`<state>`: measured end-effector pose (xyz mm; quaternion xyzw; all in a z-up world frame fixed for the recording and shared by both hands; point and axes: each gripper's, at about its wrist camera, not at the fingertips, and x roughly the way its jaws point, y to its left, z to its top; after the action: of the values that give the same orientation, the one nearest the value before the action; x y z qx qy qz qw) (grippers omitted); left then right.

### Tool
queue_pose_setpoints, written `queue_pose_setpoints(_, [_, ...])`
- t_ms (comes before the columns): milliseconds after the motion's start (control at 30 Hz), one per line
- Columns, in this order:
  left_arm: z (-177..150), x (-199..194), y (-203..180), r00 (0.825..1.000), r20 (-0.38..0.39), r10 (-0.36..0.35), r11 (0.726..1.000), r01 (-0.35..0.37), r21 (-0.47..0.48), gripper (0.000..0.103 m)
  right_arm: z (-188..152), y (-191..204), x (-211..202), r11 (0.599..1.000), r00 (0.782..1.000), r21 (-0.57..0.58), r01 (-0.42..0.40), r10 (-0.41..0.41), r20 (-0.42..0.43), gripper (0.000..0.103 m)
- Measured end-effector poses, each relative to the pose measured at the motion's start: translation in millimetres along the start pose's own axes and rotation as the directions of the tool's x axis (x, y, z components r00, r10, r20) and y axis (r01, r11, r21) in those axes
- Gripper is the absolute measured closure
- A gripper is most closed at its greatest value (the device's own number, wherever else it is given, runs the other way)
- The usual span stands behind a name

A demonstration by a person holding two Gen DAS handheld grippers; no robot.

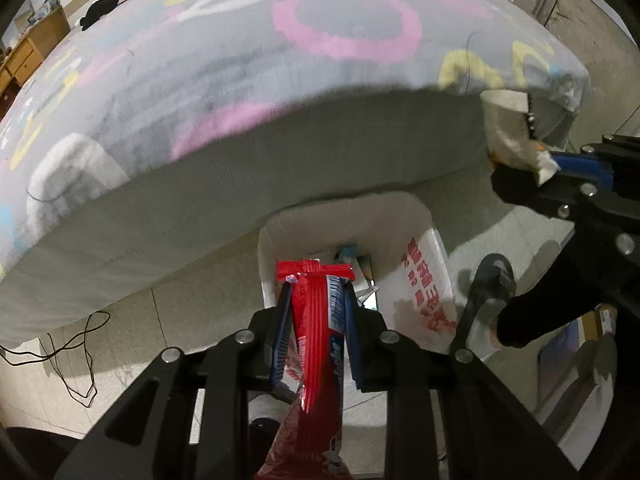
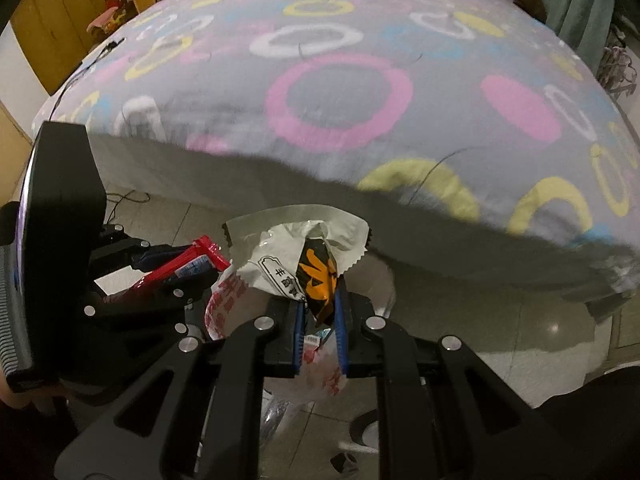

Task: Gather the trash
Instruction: 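Lift the red wrapper and white sachet off the bed over the trash bag, then open both tools to drop the wrapper and sachet into the bag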

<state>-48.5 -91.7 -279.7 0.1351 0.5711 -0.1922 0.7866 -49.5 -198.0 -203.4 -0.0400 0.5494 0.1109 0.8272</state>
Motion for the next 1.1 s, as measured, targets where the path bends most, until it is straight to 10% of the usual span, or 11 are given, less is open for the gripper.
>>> queue_pose_setpoints(1100, [7,72,-1,0.99,-0.129,-0.049,0.996,0.058,0.074,0.078,-12,-43,111,0.965,0.978,0.258,-0.042,0.092,-0.187,0.09])
